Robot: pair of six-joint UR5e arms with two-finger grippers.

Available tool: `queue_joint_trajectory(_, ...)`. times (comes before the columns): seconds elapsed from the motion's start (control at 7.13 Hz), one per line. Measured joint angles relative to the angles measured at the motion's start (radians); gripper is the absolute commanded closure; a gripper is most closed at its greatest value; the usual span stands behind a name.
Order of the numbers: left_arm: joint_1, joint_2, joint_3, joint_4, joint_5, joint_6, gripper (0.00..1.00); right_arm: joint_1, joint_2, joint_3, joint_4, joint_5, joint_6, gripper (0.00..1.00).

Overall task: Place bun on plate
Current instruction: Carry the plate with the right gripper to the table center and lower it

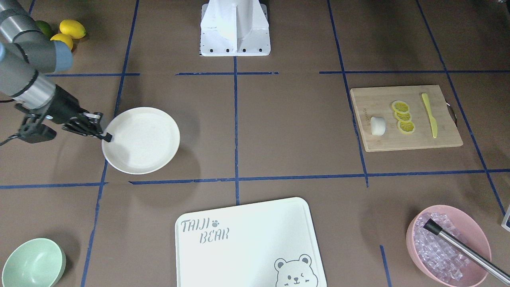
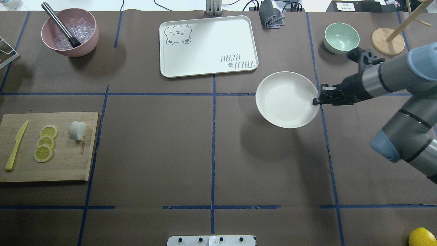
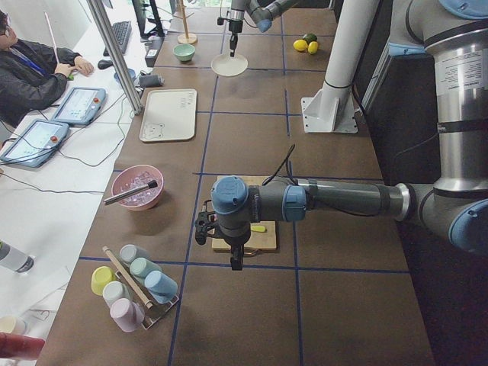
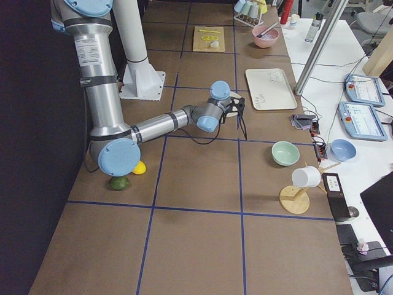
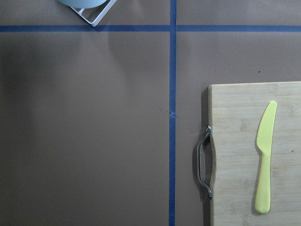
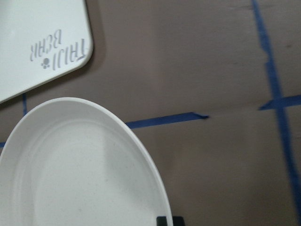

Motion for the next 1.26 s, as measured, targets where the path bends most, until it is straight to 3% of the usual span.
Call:
queue_joint_trajectory(0.28,0.0,-0.001,0.0,-0.003,0.0,0.0,0.0,-0.158,0.164,-0.005,-0.176,-0.168,0.09,0.98)
queue_joint_trajectory(0.56,0.0,-0.001,-0.001,-0.007,0.0,0.0,0.0,-0.29,0.227,-0.026,-0.237,-0.316,0.159,0.95)
queue_joint_trajectory(0.7,0.0,-0.001,-0.001,-0.008,0.0,0.0,0.0,-0.341,0.255,-0.051,-0.243,-0.371,0.213,0.62)
queue_joint_trajectory(0.84,0.0,-0.001,-0.001,-0.008,0.0,0.0,0.0,-0.378,0.269,-0.067,-0.245,-0.417,0.244,0.01)
queue_joint_trajectory(1.26,0.0,-0.002,0.0,-0.008,0.0,0.0,0.0,-0.398,0.274,-0.076,-0.298,-0.476,0.281,0.0)
